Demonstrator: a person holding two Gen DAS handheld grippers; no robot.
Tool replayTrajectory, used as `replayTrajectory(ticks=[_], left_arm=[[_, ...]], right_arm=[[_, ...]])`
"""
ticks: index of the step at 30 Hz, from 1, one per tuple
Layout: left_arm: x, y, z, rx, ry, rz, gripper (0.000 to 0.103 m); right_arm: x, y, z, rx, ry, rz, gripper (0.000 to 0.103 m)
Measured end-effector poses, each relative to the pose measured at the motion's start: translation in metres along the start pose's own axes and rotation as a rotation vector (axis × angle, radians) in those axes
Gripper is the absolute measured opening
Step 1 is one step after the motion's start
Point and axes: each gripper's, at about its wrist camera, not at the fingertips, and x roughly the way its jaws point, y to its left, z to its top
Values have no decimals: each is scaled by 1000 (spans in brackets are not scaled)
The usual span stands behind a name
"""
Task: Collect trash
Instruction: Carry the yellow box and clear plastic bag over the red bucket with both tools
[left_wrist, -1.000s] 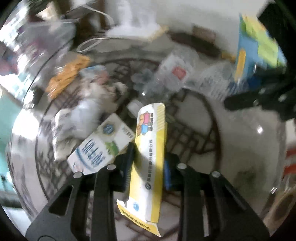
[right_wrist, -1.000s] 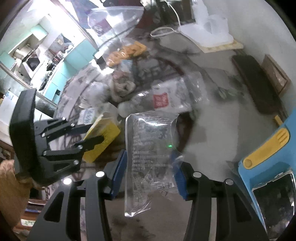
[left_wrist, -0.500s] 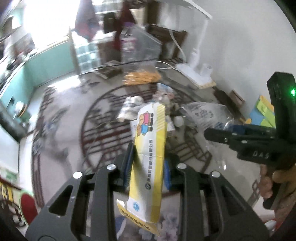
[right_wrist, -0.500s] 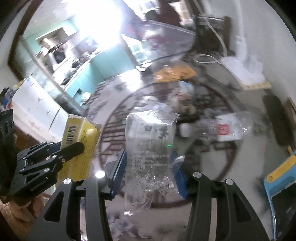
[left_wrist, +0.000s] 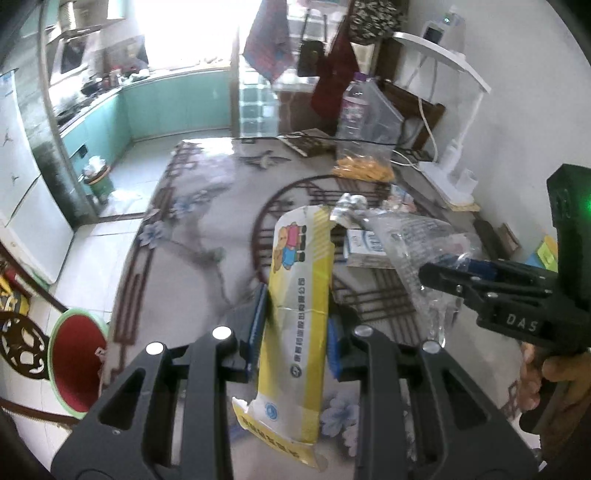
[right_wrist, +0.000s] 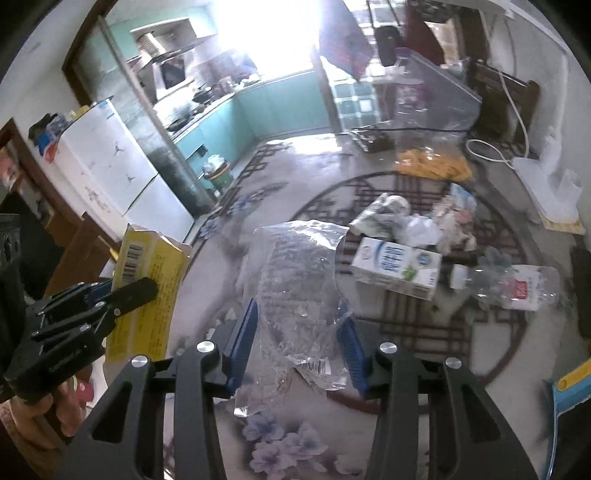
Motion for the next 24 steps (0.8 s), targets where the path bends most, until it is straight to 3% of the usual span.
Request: replayTrajectory(ticks=[24], left_arm=[[-32, 104, -13, -66, -37, 36, 28]], right_arm=[[38, 100, 3, -63, 17, -8, 43]])
